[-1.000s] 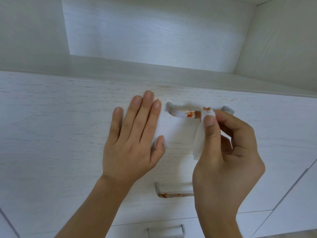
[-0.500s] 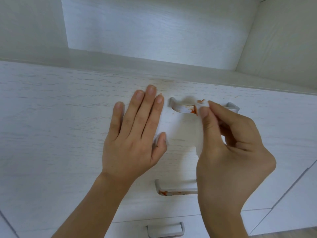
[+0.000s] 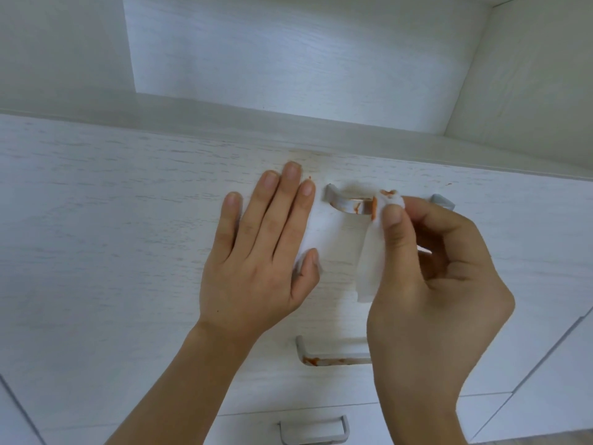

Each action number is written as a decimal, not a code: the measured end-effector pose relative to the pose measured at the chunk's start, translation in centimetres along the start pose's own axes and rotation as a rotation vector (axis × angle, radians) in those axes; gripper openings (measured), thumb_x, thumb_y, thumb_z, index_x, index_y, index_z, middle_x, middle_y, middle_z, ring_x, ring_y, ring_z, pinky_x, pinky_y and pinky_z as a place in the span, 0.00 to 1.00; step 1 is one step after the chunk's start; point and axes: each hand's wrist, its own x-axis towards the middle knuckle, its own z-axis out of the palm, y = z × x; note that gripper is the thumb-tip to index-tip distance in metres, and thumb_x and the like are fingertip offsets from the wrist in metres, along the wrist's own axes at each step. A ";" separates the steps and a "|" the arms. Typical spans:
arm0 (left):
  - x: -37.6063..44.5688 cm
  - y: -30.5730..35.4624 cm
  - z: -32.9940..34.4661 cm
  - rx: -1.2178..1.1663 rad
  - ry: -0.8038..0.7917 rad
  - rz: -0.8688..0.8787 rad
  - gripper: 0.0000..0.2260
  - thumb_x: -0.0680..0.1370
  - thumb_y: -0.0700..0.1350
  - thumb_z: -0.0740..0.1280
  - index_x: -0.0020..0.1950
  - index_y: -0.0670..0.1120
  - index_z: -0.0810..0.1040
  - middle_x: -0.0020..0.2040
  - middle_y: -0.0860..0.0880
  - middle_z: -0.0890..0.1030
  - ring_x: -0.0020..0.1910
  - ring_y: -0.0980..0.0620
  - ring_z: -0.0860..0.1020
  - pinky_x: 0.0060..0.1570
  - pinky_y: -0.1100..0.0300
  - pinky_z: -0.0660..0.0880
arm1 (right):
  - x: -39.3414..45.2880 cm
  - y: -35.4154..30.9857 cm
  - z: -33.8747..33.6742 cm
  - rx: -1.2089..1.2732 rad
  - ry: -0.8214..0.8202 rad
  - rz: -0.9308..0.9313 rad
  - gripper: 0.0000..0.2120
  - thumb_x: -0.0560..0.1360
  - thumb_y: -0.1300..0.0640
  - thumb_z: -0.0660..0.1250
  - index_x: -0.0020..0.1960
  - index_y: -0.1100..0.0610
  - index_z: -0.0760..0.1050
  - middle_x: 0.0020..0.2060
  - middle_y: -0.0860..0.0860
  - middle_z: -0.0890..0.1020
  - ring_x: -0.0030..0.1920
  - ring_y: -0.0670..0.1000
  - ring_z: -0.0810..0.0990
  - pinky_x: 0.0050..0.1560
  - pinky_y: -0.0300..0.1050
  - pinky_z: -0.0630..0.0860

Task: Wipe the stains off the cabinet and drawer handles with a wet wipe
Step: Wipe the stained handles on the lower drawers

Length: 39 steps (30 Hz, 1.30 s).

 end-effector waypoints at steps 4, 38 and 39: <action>0.0 -0.1 0.0 -0.004 0.002 0.002 0.29 0.79 0.51 0.56 0.77 0.39 0.57 0.75 0.44 0.57 0.76 0.46 0.56 0.74 0.47 0.52 | 0.4 -0.4 0.2 -0.023 -0.058 -0.046 0.07 0.74 0.55 0.67 0.44 0.42 0.74 0.38 0.38 0.80 0.40 0.39 0.80 0.39 0.27 0.72; 0.1 0.0 -0.2 -0.001 -0.001 -0.012 0.28 0.79 0.51 0.56 0.76 0.40 0.58 0.75 0.44 0.58 0.75 0.45 0.58 0.73 0.48 0.52 | -0.4 1.6 0.3 -0.323 0.008 -0.416 0.08 0.75 0.63 0.69 0.53 0.63 0.81 0.39 0.52 0.77 0.38 0.41 0.71 0.40 0.21 0.67; 0.1 0.0 -0.2 -0.005 0.000 -0.012 0.28 0.79 0.51 0.56 0.76 0.40 0.58 0.75 0.44 0.58 0.75 0.45 0.58 0.73 0.48 0.52 | -0.4 1.6 0.3 -0.318 0.005 -0.421 0.08 0.75 0.63 0.69 0.52 0.64 0.81 0.39 0.52 0.77 0.38 0.41 0.71 0.40 0.21 0.67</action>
